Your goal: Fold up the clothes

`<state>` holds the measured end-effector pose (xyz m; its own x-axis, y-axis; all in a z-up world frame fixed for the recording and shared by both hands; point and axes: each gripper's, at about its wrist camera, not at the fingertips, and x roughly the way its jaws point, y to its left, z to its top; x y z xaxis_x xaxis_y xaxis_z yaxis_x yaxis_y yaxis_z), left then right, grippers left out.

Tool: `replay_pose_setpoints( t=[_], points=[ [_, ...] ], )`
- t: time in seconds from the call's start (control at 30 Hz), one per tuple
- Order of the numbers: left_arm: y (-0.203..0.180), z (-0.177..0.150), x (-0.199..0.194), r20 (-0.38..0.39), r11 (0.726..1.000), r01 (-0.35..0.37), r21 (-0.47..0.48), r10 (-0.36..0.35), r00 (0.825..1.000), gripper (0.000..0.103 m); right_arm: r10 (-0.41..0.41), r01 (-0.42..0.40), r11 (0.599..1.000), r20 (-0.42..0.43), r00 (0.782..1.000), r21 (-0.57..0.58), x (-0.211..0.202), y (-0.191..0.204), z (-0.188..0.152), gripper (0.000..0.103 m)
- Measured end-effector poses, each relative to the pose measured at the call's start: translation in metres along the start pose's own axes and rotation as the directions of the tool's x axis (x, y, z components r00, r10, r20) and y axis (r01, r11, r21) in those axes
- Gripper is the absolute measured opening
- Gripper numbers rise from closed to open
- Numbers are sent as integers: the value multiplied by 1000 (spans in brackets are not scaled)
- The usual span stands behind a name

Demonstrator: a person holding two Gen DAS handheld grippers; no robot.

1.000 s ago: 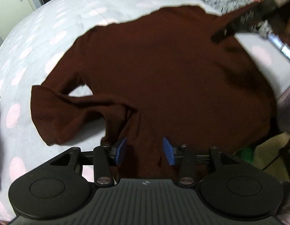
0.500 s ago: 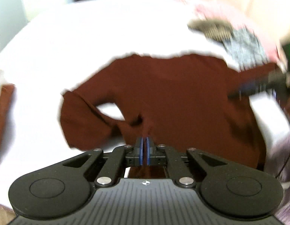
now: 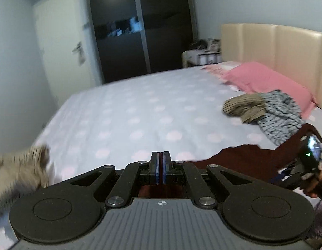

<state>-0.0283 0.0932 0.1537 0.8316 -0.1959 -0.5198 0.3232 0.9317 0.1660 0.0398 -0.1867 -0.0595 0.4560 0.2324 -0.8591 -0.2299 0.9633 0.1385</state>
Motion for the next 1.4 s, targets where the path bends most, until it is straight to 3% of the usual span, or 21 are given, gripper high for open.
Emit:
replay_pose_setpoints(
  t=[0.13, 0.27, 0.37, 0.47, 0.7, 0.77, 0.83, 0.9, 1.0, 1.1, 1.23, 1.33, 1.4],
  points=[
    [-44, 8, -20, 34, 983, 153, 103, -157, 987, 2, -5, 5, 1000, 3, 1000, 7, -1, -2, -1, 67],
    [-93, -6, -20, -42, 922, 335, 197, -333, 942, 2, -5, 5, 1000, 2, 1000, 14, -2, -4, -2, 67],
    [-124, -29, -11, -167, 855, 472, 212, -445, 880, 2, -4, 4, 1000, 2, 1000, 16, -2, -5, -3, 67],
    [-147, -60, 2, -293, 808, 555, 198, -492, 820, 2, -1, 1, 1000, 3, 1000, 16, -3, -5, -3, 67],
    [-164, -124, 36, -484, 752, 653, 87, -541, 688, 2, 9, -9, 1000, 2, 1000, 4, -5, -1, -3, 67],
    [-165, -137, 43, -516, 745, 664, 61, -546, 660, 2, 10, -10, 1000, 2, 1000, 0, -5, 1, -3, 67],
    [-160, -145, 49, -525, 756, 653, 41, -540, 658, 3, 12, -12, 1000, -1, 1000, -2, -4, 2, -4, 67],
    [-150, -148, 54, -523, 776, 631, 8, -535, 664, 14, 18, -18, 1000, -3, 1000, -8, -4, 5, -4, 67],
    [-128, -146, 59, -507, 806, 591, -22, -519, 688, 21, 30, -30, 999, -6, 1000, -22, -3, 9, -5, 67],
    [-99, -144, 71, -505, 858, 513, -30, -456, 733, 21, 43, -43, 999, -2, 999, -32, -2, 15, -3, 66],
    [-46, -141, 104, -484, 934, 349, -76, -340, 806, 21, 72, -71, 997, 19, 997, -38, -1, 26, 10, 65],
    [-12, -148, 136, -451, 959, 265, -101, -281, 847, 21, 101, -100, 994, 45, 994, -44, 1, 37, 25, 61],
    [-1, -155, 156, -434, 966, 243, -88, -257, 864, 21, 122, -119, 992, 60, 991, -48, 5, 44, 34, 51]
  ],
)
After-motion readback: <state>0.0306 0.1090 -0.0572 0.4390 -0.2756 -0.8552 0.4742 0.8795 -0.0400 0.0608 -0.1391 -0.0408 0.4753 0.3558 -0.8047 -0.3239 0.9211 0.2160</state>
